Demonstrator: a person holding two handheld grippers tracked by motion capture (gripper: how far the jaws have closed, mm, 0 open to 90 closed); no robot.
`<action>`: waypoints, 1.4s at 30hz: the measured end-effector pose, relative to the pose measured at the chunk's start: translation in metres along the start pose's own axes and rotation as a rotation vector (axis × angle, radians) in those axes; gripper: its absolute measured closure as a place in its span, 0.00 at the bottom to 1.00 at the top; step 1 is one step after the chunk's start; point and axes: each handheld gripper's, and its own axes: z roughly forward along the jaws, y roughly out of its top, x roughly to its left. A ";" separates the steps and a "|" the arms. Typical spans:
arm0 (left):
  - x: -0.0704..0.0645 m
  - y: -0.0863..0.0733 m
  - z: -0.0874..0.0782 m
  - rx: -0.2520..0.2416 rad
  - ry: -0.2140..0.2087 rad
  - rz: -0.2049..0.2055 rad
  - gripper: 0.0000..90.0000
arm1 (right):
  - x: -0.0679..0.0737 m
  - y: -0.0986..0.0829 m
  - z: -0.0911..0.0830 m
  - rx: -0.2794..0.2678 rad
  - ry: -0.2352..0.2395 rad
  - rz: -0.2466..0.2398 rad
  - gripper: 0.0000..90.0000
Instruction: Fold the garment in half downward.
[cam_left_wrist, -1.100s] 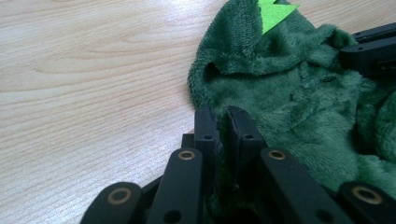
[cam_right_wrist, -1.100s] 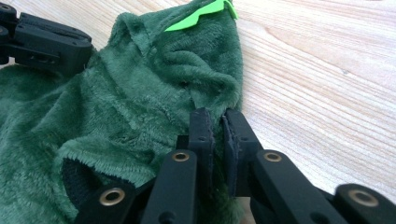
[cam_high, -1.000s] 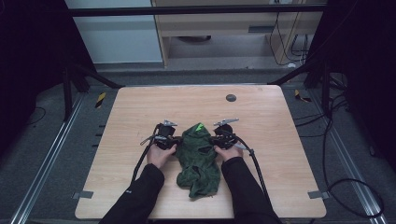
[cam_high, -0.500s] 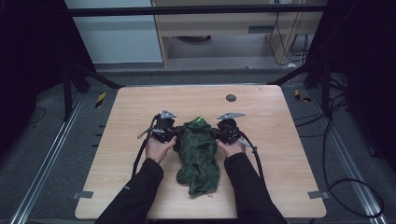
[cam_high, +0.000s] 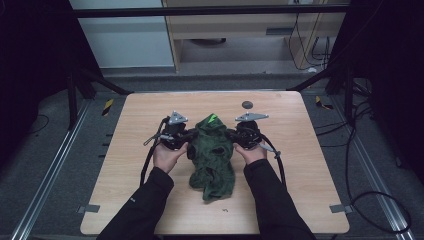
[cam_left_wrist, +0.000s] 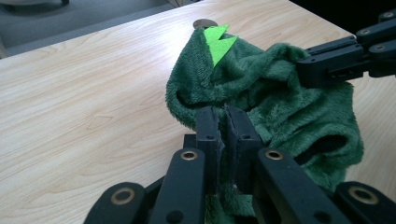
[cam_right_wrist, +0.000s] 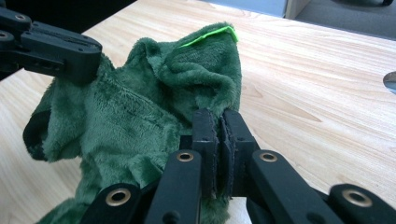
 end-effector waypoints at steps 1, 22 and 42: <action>-0.001 -0.001 -0.002 0.000 0.005 0.013 0.94 | 0.001 -0.001 -0.001 0.001 0.001 0.001 0.95; -0.032 -0.025 -0.037 -0.004 -0.032 0.109 0.94 | 0.026 -0.020 -0.033 0.008 0.047 -0.085 0.95; -0.054 -0.069 -0.048 0.089 -0.102 0.114 0.93 | 0.040 -0.067 -0.050 0.042 0.130 -0.105 0.94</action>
